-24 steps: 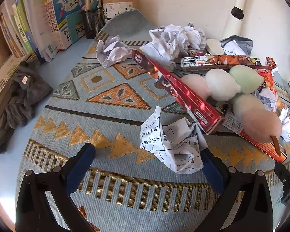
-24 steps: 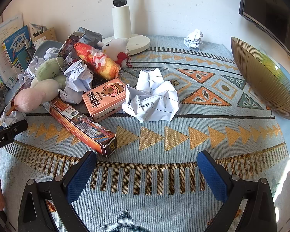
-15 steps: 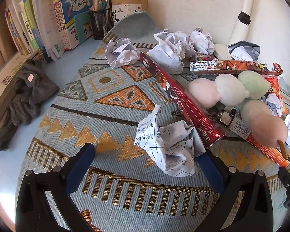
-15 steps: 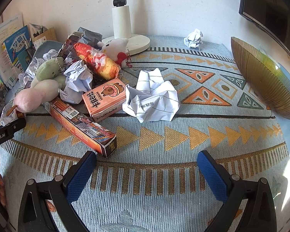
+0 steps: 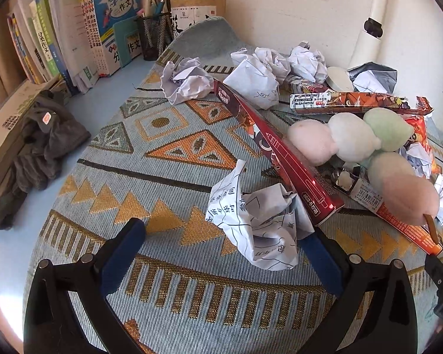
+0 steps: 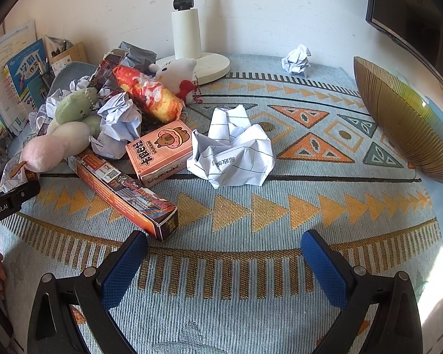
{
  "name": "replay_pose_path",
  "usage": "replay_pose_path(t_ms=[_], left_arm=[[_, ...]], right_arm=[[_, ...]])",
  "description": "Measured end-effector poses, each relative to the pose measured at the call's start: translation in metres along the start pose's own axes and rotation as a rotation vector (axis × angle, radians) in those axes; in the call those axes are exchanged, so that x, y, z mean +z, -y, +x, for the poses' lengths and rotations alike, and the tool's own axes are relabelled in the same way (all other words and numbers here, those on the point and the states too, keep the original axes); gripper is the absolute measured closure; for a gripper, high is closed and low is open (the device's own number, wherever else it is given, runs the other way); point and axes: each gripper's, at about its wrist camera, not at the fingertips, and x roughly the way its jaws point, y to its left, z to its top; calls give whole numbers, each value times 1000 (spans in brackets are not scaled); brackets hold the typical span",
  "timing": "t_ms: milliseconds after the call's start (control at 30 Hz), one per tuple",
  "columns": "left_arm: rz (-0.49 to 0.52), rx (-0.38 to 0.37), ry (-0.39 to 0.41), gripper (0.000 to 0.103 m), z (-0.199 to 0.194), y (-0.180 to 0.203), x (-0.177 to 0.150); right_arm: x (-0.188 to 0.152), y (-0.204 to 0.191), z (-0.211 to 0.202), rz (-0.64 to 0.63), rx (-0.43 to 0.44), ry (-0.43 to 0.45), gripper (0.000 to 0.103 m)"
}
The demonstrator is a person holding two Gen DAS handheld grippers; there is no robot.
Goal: Organize objects
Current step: 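Move both grippers toward the crumpled white paper sheet on the rug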
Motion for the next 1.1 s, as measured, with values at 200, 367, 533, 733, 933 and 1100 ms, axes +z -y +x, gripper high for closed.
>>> replay_pose_path(t_ms=[200, 367, 533, 733, 933, 1100], left_arm=[[-1, -1, 0, 0, 0, 1, 0], [-1, -1, -1, 0, 0, 2, 1], [-2, -1, -1, 0, 0, 2, 1], [-2, -2, -1, 0, 0, 2, 1], [-2, -2, -1, 0, 0, 2, 1], [-2, -2, -1, 0, 0, 1, 1]], right_arm=[[15, 18, 13, -224, 179, -8, 0], [24, 23, 23, -277, 220, -6, 0], [31, 44, 23, -221, 362, 7, 0], [35, 54, 20, -84, 387, 38, 0], [47, 27, 33, -154, 228, 11, 0], [48, 38, 28, -89, 299, 40, 0]])
